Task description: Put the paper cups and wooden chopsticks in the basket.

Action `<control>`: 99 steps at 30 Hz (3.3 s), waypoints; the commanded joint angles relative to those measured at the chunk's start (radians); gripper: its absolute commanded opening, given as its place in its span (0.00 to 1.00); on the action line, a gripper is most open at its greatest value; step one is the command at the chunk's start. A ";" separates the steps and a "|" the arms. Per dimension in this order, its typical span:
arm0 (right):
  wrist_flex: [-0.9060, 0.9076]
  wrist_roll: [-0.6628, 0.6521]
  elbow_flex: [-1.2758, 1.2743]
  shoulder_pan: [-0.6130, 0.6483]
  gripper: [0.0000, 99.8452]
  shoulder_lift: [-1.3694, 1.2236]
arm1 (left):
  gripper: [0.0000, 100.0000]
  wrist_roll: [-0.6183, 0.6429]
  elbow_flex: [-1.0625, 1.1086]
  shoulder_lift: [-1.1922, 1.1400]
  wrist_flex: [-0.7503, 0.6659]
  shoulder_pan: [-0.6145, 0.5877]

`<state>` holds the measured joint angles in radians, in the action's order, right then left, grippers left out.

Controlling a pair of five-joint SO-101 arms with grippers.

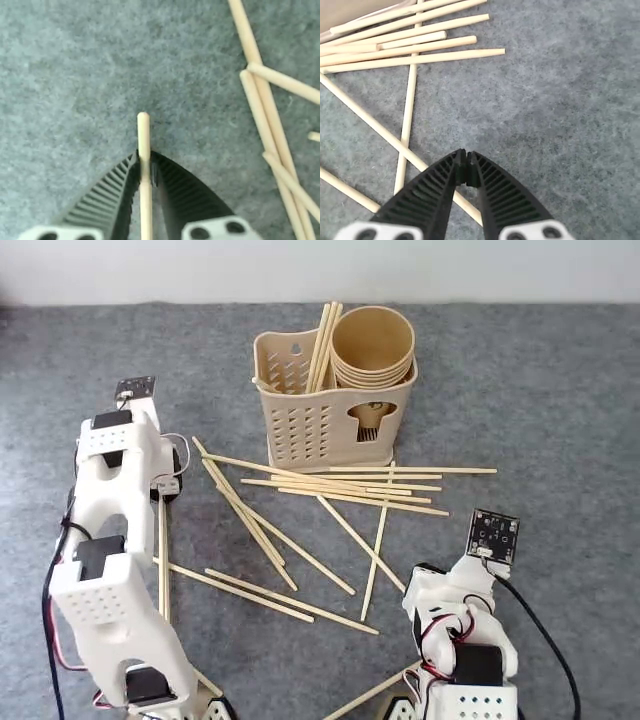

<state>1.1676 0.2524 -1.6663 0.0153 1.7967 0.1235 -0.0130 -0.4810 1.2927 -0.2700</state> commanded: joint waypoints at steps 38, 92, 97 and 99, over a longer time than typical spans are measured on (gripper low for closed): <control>0.021 0.011 -0.014 -0.013 0.01 0.002 | 0.01 0.008 -0.120 0.769 0.295 0.227; 0.016 0.011 -0.014 -0.013 0.01 0.002 | 0.02 0.295 0.001 0.720 -0.812 0.433; 0.016 0.011 -0.014 -0.013 0.01 0.002 | 0.02 0.295 -0.005 0.720 -0.833 0.433; 0.016 0.011 -0.014 -0.013 0.01 0.002 | 0.03 0.298 -0.004 0.720 -0.881 0.430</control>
<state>1.1799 0.2524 -1.6663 0.0153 1.7967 0.4319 -0.0115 0.2401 0.4580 0.1626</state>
